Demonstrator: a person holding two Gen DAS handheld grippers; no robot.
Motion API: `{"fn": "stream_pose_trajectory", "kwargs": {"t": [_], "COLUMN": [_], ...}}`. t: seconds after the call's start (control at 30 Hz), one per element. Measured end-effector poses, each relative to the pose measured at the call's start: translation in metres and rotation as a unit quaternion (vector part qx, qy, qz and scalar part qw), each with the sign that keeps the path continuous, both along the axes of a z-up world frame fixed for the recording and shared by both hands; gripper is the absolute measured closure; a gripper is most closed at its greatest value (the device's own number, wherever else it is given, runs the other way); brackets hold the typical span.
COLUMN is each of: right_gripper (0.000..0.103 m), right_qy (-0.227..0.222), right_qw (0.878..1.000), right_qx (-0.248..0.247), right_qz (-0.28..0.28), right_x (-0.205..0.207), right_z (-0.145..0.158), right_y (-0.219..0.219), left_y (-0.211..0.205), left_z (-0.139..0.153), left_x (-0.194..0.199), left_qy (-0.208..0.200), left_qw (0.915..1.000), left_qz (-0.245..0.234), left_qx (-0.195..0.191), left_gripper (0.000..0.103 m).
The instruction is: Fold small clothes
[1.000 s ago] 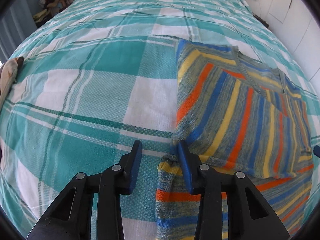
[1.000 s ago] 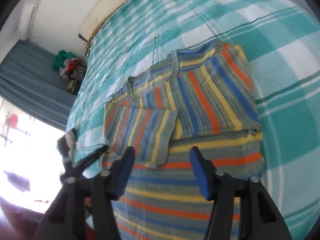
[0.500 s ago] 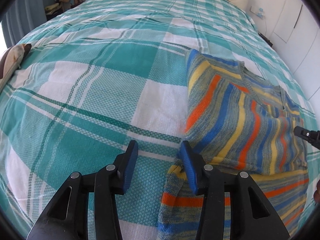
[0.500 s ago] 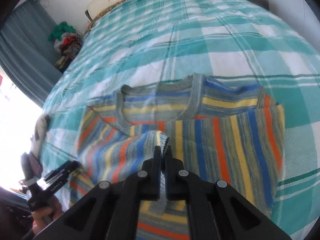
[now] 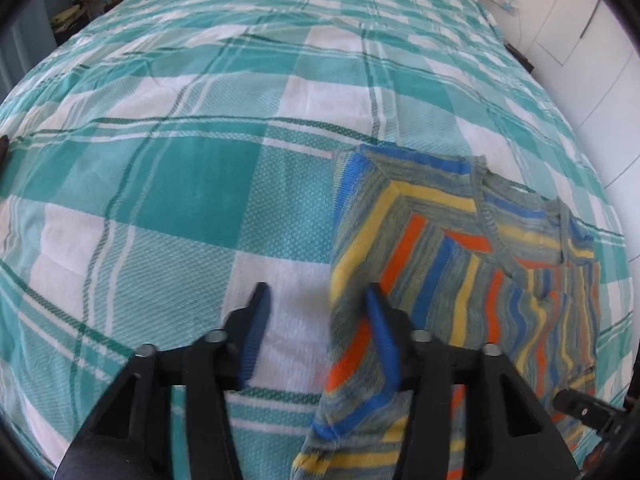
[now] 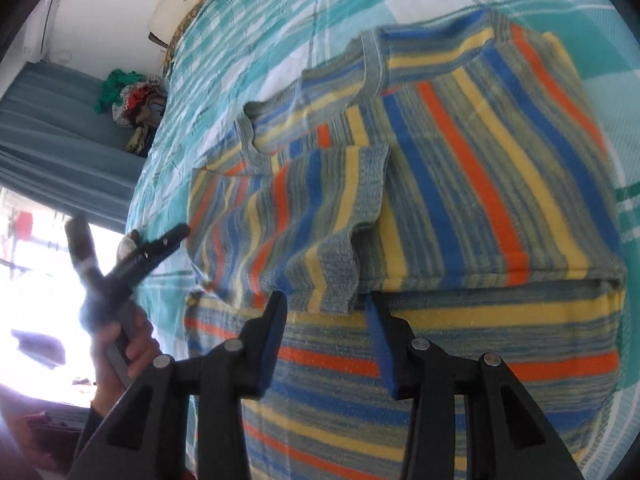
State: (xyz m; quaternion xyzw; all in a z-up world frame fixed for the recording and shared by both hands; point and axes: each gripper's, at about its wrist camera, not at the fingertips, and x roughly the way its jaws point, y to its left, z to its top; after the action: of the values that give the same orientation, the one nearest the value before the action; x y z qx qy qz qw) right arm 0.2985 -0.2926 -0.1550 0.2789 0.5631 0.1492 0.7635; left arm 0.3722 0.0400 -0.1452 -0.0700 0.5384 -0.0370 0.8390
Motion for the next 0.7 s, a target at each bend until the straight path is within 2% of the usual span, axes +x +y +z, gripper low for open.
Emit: {"fn": "stream_pose_trajectory", "kwargs": {"t": [0.03,0.13,0.17,0.2,0.27,0.3,0.37,0.4,0.43,0.5,0.57,0.6,0.63,0.7], "right_gripper": [0.099,0.099,0.099,0.099,0.098,0.098,0.094,0.085,0.072,0.070,0.070,0.069,0.065,0.065], "right_qy": [-0.004,-0.048,-0.056,-0.056,-0.023,-0.008,-0.013,-0.021,-0.039,-0.086,-0.112,-0.108,-0.094,-0.070], "right_qw": [1.000,0.997,0.995,0.993,0.991,0.991,0.990,0.990,0.991,0.987,0.984,0.986,0.989,0.990], "right_qx": [-0.021,-0.065,-0.085,-0.107,-0.129,-0.127,-0.132,-0.131,-0.129,-0.138,-0.137,-0.126,-0.117,-0.122], "right_qz": [0.003,0.008,0.008,0.011,0.025,0.030,0.038,0.038,0.029,-0.001,-0.022,-0.022,-0.014,0.005], "right_x": [0.000,-0.004,-0.007,-0.007,-0.001,0.001,-0.002,-0.004,-0.008,-0.011,0.003,0.017,0.034,0.062], "right_z": [0.003,0.031,0.036,0.035,0.016,0.007,0.010,0.018,0.029,0.054,0.068,0.068,0.063,0.048], "right_y": [0.003,0.004,0.003,0.000,0.003,0.002,0.006,0.005,0.002,-0.008,-0.019,-0.023,-0.024,-0.020], "left_y": [0.000,0.010,0.011,0.011,0.012,0.014,0.021,0.024,0.025,0.019,0.009,0.002,-0.006,-0.022], "left_z": [-0.003,0.009,0.009,0.003,-0.010,-0.007,0.006,0.015,0.025,0.041,0.051,0.053,0.052,0.040], "left_x": [0.004,-0.009,-0.013,-0.014,-0.016,-0.020,-0.034,-0.040,-0.046,-0.055,-0.064,-0.067,-0.069,-0.067], "left_qy": [0.003,-0.044,-0.051,-0.047,-0.026,-0.034,-0.048,-0.063,-0.083,-0.111,-0.130,-0.137,-0.139,-0.125], "left_qw": [0.9999,0.9971,0.9958,0.9957,0.9968,0.9960,0.9944,0.9939,0.9929,0.9908,0.9899,0.9891,0.9883,0.9878], "left_qz": [0.009,0.062,0.072,0.068,0.050,0.051,0.060,0.058,0.051,0.025,-0.012,-0.031,-0.048,-0.075], "left_qx": [-0.002,0.005,0.027,0.043,0.057,0.065,0.072,0.070,0.068,0.074,0.055,0.045,0.042,0.055], "left_gripper": [0.101,0.103,0.103,0.103,0.102,0.098,0.096,0.088,0.082,0.082,0.082,0.082,0.087,0.094]}}
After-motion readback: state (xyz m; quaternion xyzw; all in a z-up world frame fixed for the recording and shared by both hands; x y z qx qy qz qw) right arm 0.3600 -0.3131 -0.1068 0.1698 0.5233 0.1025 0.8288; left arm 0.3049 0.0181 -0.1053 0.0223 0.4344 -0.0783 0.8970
